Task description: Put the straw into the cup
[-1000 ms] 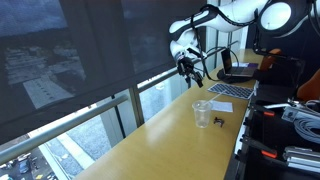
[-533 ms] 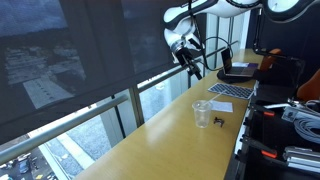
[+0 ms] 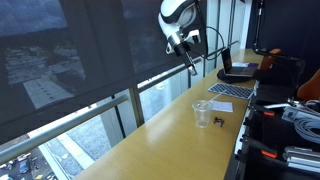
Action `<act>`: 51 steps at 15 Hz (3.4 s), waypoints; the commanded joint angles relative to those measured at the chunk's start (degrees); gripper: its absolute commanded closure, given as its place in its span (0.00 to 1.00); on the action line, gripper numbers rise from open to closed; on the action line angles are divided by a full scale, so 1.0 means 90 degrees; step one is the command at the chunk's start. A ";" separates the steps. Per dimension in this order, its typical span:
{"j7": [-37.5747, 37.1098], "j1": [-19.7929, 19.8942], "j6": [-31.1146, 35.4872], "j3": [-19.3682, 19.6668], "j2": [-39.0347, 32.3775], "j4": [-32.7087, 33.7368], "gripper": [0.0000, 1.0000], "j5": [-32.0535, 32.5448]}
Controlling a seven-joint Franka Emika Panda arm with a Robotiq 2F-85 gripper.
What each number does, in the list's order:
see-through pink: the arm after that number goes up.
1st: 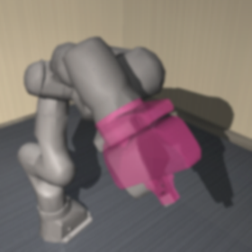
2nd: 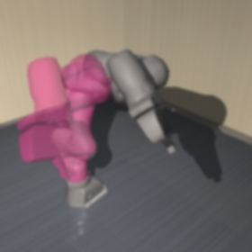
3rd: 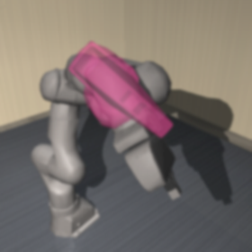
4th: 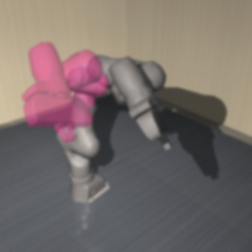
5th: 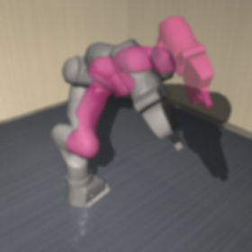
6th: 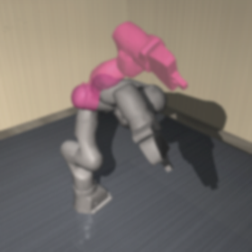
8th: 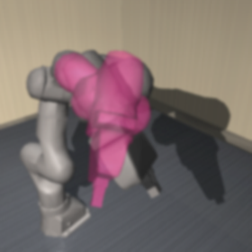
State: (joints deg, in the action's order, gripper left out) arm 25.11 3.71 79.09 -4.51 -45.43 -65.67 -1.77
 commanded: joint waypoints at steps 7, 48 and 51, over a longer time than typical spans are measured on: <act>0.0852 0.0012 0.3118 -0.0060 0.1146 -0.2214 0.00 0.0198; 0.4316 -0.0326 0.4987 -0.0158 0.4006 -0.6995 0.00 0.1462; 0.4474 -0.0309 0.5001 -0.0108 0.4206 -0.7063 0.00 0.1451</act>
State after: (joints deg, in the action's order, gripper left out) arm 63.16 0.94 123.04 -6.26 -11.28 -126.85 11.34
